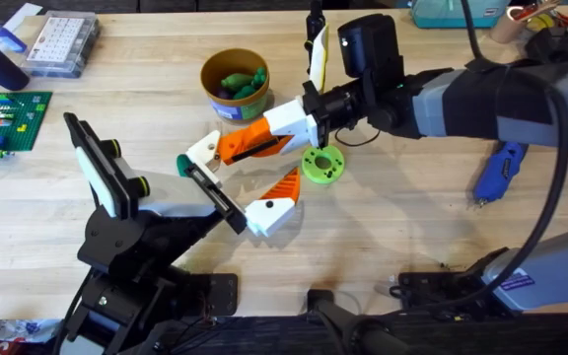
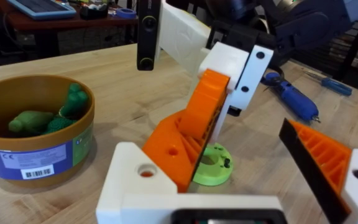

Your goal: Pick up the gripper from the table and insert it into the empty holder that is missing its gripper. Then pick up a screw, insert it into the mounting hole, and use the screwdriver to tighten it. Finally, clean up the table by picking up the vegetable and placing it into the bucket.

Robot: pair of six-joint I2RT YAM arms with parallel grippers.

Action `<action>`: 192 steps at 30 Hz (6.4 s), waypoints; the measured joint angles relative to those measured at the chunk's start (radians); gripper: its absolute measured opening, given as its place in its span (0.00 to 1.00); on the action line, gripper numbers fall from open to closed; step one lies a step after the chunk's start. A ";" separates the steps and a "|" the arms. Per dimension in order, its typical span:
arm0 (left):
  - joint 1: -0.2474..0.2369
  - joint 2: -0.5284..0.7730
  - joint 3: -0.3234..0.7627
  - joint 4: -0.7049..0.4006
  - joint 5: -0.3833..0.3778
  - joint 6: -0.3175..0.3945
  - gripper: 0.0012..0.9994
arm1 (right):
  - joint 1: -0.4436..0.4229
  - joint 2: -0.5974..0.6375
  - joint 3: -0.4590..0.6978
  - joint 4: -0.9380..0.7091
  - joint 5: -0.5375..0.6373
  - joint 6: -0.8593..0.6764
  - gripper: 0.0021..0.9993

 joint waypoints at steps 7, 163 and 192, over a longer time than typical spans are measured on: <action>0.000 0.000 0.000 0.000 -0.002 -0.006 0.99 | -0.009 0.000 0.000 -0.006 -0.002 0.004 0.01; 0.003 0.000 0.000 0.000 0.018 -0.013 0.99 | 0.069 0.293 0.248 0.083 -0.245 0.158 0.29; 0.003 0.000 0.000 0.000 0.032 -0.013 0.99 | -0.095 0.293 0.248 0.085 -0.245 0.160 0.99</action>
